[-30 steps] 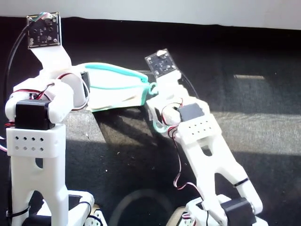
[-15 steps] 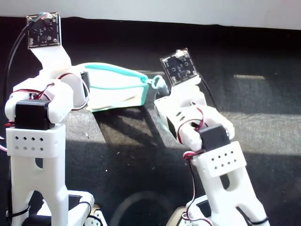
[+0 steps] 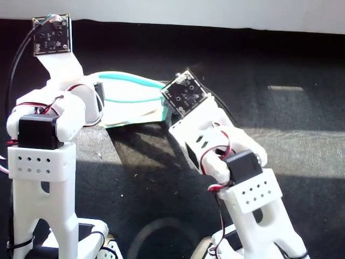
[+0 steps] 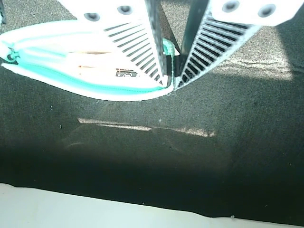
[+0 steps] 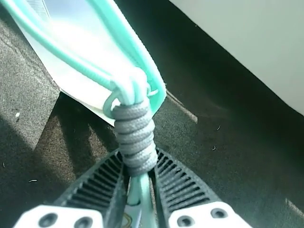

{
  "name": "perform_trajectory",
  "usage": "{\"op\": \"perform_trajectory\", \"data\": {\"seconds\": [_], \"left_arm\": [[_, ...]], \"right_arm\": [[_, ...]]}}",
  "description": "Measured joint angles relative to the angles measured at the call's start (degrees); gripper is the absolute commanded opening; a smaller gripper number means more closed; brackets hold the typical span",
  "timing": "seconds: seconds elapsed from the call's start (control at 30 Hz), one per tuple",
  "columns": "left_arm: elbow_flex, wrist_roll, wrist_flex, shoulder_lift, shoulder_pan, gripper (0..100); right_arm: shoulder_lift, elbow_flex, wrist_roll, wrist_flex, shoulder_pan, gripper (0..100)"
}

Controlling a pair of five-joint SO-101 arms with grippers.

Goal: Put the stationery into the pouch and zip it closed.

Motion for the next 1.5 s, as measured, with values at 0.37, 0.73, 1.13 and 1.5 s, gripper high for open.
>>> {"op": "perform_trajectory", "data": {"seconds": [0.37,0.73,1.13,1.5], "left_arm": [[1.23,0.0,0.0,0.0,0.0,1],[1.23,0.0,0.0,0.0,0.0,1],[1.23,0.0,0.0,0.0,0.18,1],[1.23,0.0,0.0,0.0,0.18,1]], "right_arm": [[7.21,-4.04,0.0,-0.88,-5.54,0.9],[7.3,-4.75,-2.81,-1.67,-5.63,11.4],[9.23,-5.19,-9.14,-2.11,-5.8,11.9],[12.75,-10.9,-9.14,-0.53,-3.08,2.6]]}}
